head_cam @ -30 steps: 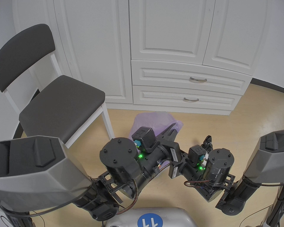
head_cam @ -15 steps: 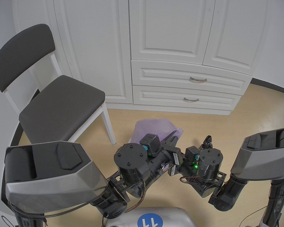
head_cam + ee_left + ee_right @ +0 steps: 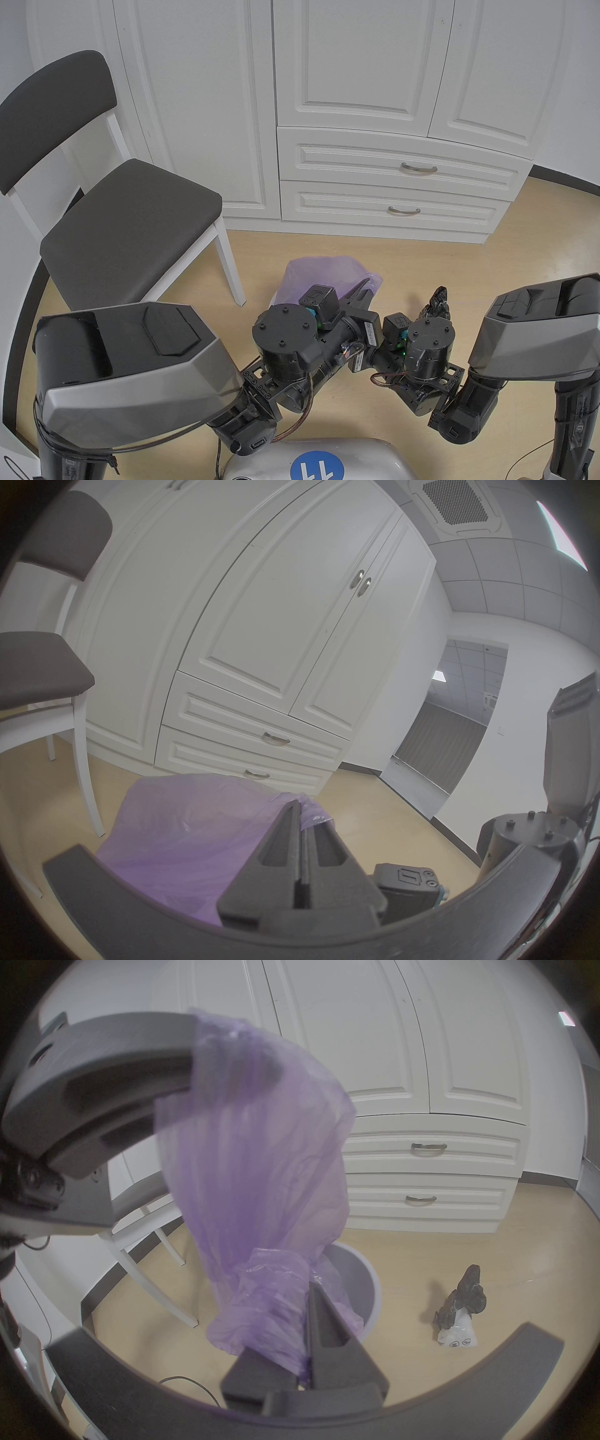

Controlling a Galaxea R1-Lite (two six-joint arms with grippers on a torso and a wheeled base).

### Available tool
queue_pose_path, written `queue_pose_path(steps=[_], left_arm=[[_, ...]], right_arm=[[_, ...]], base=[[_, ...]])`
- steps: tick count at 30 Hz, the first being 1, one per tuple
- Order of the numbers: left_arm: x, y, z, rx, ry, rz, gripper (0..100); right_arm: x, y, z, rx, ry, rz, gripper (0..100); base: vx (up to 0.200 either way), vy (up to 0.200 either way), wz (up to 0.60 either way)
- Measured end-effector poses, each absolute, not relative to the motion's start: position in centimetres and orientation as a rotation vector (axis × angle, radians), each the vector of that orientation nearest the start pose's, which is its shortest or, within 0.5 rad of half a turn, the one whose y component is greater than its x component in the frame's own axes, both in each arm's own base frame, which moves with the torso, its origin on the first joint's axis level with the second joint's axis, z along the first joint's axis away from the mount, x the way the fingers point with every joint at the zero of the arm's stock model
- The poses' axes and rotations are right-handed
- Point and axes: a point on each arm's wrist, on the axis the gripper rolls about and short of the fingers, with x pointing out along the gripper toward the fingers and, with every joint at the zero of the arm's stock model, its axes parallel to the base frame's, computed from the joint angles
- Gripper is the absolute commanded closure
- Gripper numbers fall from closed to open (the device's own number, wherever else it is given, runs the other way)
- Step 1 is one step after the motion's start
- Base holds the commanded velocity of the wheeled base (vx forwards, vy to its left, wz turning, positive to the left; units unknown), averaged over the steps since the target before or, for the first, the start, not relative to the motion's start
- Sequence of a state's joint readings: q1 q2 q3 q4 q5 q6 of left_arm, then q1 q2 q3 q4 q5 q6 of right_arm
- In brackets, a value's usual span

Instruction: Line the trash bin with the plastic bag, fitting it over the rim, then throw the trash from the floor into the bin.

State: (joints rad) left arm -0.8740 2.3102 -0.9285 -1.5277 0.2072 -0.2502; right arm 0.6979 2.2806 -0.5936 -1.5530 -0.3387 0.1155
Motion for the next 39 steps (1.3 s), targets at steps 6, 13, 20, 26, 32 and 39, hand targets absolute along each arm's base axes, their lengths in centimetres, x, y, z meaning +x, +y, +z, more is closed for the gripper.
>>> queue_pose_path(steps=[6, 13, 20, 26, 32, 39], left_arm=[[28.0, -31.8, 7.0, -0.339, -0.048, -0.667, 100], [30.4, -33.2, 6.4, -0.356, -0.049, -0.655, 100], [33.7, -33.7, 5.8, -0.440, 0.048, -0.605, 100], [36.1, -33.0, 5.4, -0.479, 0.077, -0.556, 100], [38.3, -32.0, 5.1, -0.489, 0.066, -0.513, 100], [40.6, -30.4, 4.8, -0.512, 0.076, -0.455, 100]], right_arm=[[28.1, 21.7, 2.4, 0.045, 0.146, 0.332, 100], [29.2, 21.3, 1.8, 0.048, 0.147, 0.312, 100], [31.7, 20.9, 0.6, 0.092, 0.135, 0.272, 100], [33.0, 20.8, -0.1, 0.147, 0.129, 0.251, 100], [34.1, 21.3, -0.5, 0.215, 0.111, 0.246, 100], [35.4, 22.0, -0.5, 0.292, 0.074, 0.245, 100]], base=[[0.000, 0.000, 0.00], [0.000, 0.000, 0.00], [0.000, 0.000, 0.00], [0.000, 0.000, 0.00], [0.000, 0.000, 0.00], [0.000, 0.000, 0.00]])
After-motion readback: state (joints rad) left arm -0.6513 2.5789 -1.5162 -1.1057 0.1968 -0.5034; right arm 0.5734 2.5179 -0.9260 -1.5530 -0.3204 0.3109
